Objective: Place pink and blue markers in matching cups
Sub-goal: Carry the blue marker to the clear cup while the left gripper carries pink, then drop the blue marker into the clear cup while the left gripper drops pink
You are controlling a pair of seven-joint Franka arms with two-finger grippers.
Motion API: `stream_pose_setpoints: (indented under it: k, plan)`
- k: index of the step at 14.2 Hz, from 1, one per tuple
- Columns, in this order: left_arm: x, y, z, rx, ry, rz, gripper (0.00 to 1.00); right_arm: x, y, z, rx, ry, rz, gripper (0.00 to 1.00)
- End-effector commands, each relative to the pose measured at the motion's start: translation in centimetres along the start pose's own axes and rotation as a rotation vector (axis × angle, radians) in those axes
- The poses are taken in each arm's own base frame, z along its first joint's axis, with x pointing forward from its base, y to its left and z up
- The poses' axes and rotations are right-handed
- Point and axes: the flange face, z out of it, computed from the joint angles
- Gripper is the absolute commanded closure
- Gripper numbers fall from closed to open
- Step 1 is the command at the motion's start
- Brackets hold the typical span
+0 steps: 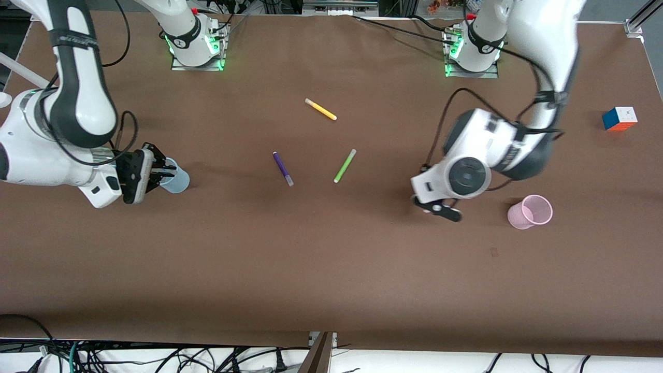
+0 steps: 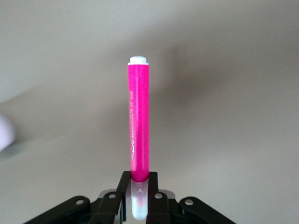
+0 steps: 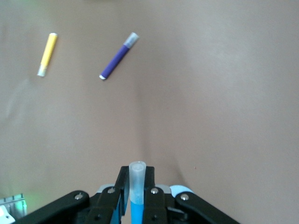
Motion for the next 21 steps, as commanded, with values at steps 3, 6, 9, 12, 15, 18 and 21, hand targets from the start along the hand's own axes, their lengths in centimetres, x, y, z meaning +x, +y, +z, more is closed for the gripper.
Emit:
stream_pose_setpoints:
  k: [3,6,9,12,15,18,21]
  plan:
    - [-1.7,-6.6,0.8,0.239,-0.227,0.105,1.00,-4.2,0.3,2.1,0.051,0.188,-0.221,1.00]
    - [-2.3,-10.6,1.8,0.400,-0.360,0.169,1.00,-6.1,0.4,3.5,0.059,0.243,-0.293,1.00]
    - [-3.9,-16.1,2.8,0.429,-0.468,0.209,1.00,-7.5,1.3,4.3,0.044,0.301,-0.372,1.00]
    - [-2.2,-17.5,6.8,0.427,-0.484,0.219,1.00,-9.0,1.7,4.5,0.057,0.338,-0.344,0.43]
    - [-2.0,-18.1,7.7,0.410,-0.481,0.216,0.97,-8.4,1.7,2.8,0.070,0.334,-0.200,0.00]
    - [-1.7,-18.2,8.0,0.410,-0.484,0.218,0.00,-6.1,2.2,-0.8,0.068,0.269,0.013,0.00]
    - [-1.6,-17.7,7.6,0.427,-0.477,0.194,0.00,-2.2,1.7,-5.4,0.063,0.132,0.289,0.00]
